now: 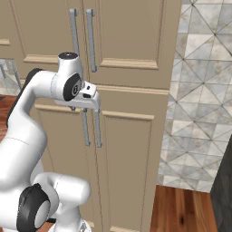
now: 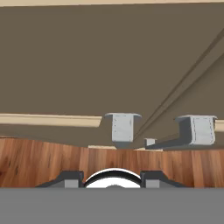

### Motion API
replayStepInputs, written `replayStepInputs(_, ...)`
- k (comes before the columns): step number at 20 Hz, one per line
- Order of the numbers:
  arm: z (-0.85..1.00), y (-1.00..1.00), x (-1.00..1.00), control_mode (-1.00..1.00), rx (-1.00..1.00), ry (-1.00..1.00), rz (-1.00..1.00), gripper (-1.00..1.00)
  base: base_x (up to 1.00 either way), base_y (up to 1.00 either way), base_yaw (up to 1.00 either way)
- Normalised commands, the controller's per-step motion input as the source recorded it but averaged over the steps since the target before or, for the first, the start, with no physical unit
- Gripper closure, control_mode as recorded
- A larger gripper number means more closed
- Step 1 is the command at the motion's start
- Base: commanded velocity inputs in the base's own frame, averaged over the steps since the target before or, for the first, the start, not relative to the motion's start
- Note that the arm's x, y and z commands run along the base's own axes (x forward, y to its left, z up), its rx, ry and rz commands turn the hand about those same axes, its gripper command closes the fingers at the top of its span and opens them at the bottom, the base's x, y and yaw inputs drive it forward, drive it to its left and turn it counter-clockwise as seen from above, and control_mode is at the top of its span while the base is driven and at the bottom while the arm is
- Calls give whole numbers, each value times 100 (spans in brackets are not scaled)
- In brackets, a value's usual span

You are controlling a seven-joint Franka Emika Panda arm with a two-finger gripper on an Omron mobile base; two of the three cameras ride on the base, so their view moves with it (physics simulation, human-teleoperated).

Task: Retrieve the tupperware from the cabinet, then place the raw meat into the tupperware to avoid contamination.

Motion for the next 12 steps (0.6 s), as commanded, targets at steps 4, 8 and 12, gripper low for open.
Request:
replayStepInputs(4,0,0,8,-100,0,2,0,-100,0,0,0)
replayStepInputs(8,0,0,0,-100,0,0,0,-100,0,0,0)
replayStepInputs(12,0,0,0,-100,0,0,0,-100,0,0,0)
